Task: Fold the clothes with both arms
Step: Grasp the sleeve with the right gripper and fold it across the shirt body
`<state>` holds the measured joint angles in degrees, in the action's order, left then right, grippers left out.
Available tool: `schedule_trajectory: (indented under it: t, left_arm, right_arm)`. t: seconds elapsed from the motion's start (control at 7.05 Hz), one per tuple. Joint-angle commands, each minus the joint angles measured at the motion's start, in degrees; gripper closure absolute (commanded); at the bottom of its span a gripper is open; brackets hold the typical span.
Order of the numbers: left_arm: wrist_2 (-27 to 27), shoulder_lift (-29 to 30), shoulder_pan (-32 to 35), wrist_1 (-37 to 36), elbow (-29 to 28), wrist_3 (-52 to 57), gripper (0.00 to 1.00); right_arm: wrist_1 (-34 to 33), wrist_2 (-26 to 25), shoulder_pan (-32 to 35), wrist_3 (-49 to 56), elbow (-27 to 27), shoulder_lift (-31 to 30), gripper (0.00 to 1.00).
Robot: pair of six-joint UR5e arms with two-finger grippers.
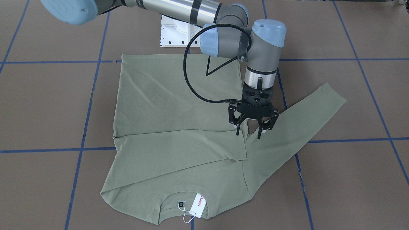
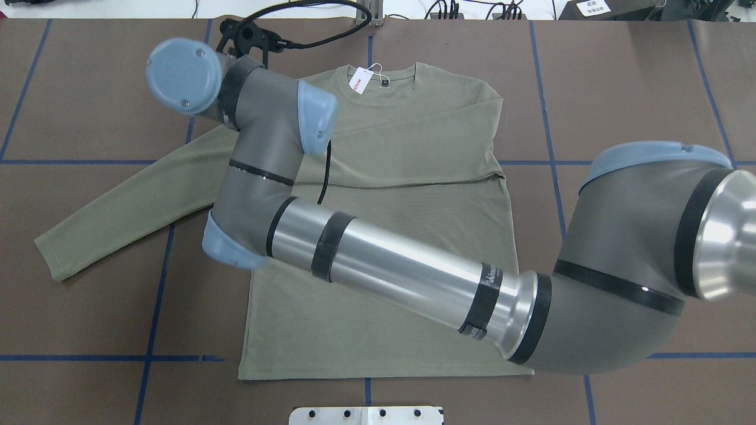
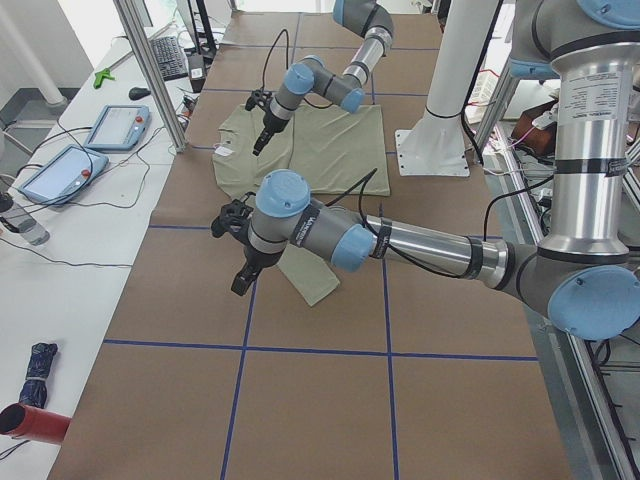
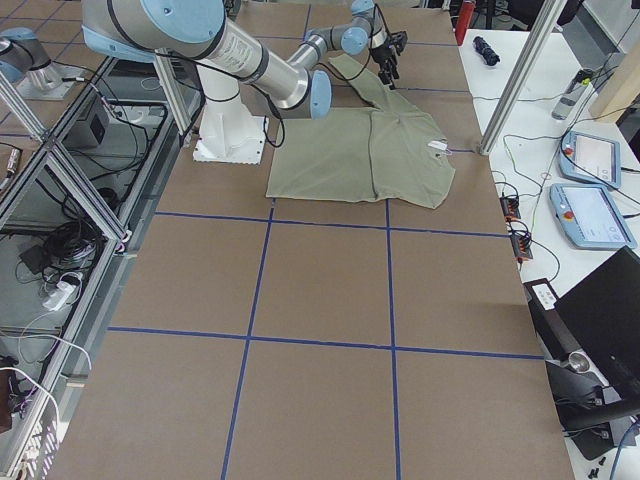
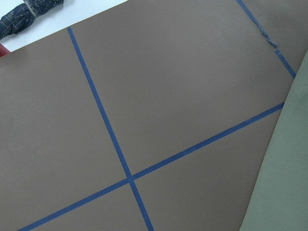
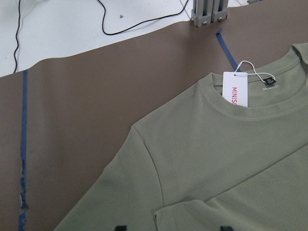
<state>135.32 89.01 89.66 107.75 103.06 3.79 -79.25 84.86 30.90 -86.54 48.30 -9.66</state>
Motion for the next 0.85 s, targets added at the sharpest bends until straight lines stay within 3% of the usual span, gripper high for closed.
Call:
schedule_trajectory:
  t: [0.0, 0.14, 0.28, 0.57, 0.71]
  left_arm:
    - [0.29, 2.31, -0.01, 9.86, -3.63, -3.52, 0.0]
    - [0.29, 0.83, -0.19, 18.55, -4.7, -3.87, 0.0]
    - [0.47, -0.14, -1.84, 21.33, -4.54, -7.01, 0.0]
    - [-1.37, -5.56, -9.65, 28.69, -3.31, -14.03, 0.0]
    - [-6.08, -10.04, -15.25, 33.79, -1.57, -17.9, 0.0]
  right_arm:
    - [-9.7, 15.96, 9.48, 8.25, 6.32, -0.62, 0.0]
    - [-17.87, 22.39, 14.49, 16.24, 15.33, -4.45, 0.0]
    - [-22.39, 27.76, 19.42, 23.02, 25.52, -11.45, 0.0]
    - [-28.04, 36.21, 29.52, 43.02, 45.04, -29.71, 0.0]
    - [-28.32, 40.61, 34.62, 52.87, 51.22, -38.42, 0.0]
